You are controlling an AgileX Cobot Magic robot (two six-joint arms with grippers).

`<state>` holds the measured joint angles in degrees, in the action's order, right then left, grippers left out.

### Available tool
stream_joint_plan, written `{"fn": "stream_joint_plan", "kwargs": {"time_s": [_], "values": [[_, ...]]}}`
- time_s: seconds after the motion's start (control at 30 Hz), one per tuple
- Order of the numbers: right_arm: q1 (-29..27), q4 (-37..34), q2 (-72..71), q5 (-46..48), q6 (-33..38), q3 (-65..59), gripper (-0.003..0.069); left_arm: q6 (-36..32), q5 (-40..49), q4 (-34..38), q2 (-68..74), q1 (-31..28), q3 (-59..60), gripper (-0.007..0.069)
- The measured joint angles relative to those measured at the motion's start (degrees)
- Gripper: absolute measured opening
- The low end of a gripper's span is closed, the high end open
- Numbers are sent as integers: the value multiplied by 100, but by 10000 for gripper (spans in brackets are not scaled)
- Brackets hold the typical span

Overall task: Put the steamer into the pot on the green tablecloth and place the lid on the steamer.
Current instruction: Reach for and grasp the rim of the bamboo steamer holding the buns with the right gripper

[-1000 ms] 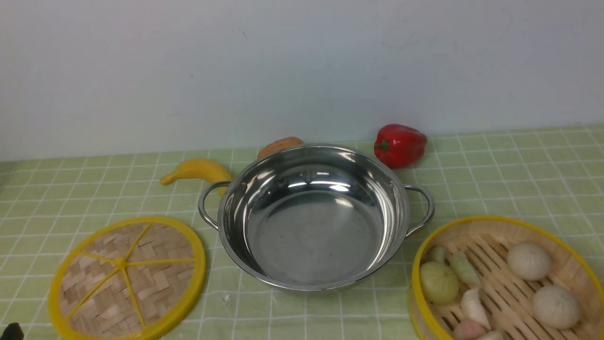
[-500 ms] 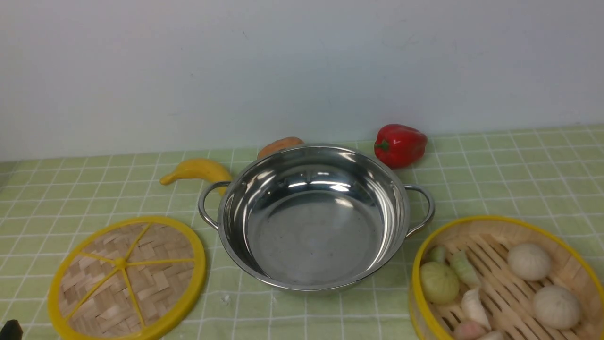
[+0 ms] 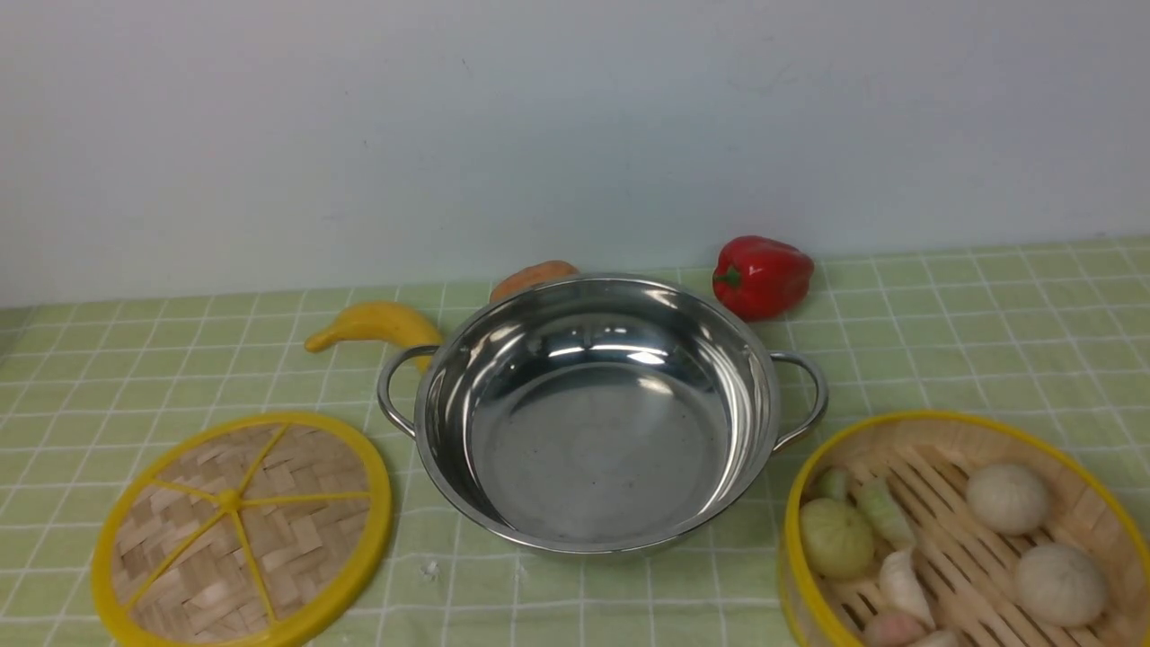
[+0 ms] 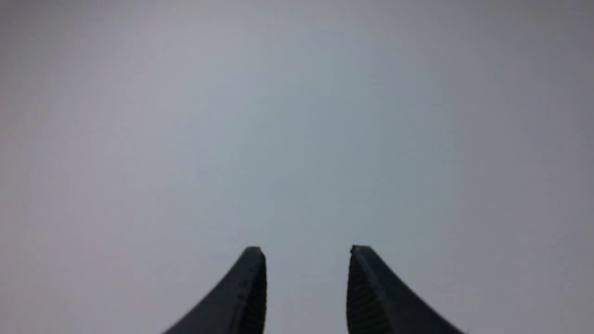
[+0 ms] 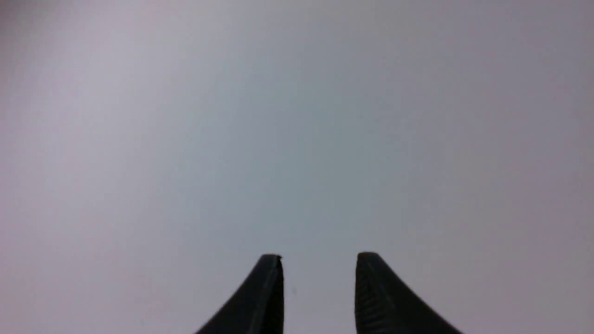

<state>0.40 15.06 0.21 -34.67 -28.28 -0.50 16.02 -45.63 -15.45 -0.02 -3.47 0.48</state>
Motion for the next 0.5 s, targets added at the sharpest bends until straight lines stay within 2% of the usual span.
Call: {"fn": "stream_joint_plan", "kwargs": {"time_s": [0.1,0.2,0.37,0.4,0.43,0.5], "values": [[0,5,-29,-410,-54,194,242,168,-63,-2,-5,0,-288,243],[0,5,-11,184,-119,897,242,400,798,-15,-12,0,-944,243],[0,5,761,2939,-134,2393,242,503,3538,-19,225,0,-2251,243],[0,5,761,2939,-134,2393,242,503,3758,-12,283,0,-2294,243],[0,5,1159,3926,-137,2796,242,533,4563,18,521,0,-2547,243],[0,0,1667,5031,-144,3188,242,567,5609,176,909,0,-2784,243]]}}
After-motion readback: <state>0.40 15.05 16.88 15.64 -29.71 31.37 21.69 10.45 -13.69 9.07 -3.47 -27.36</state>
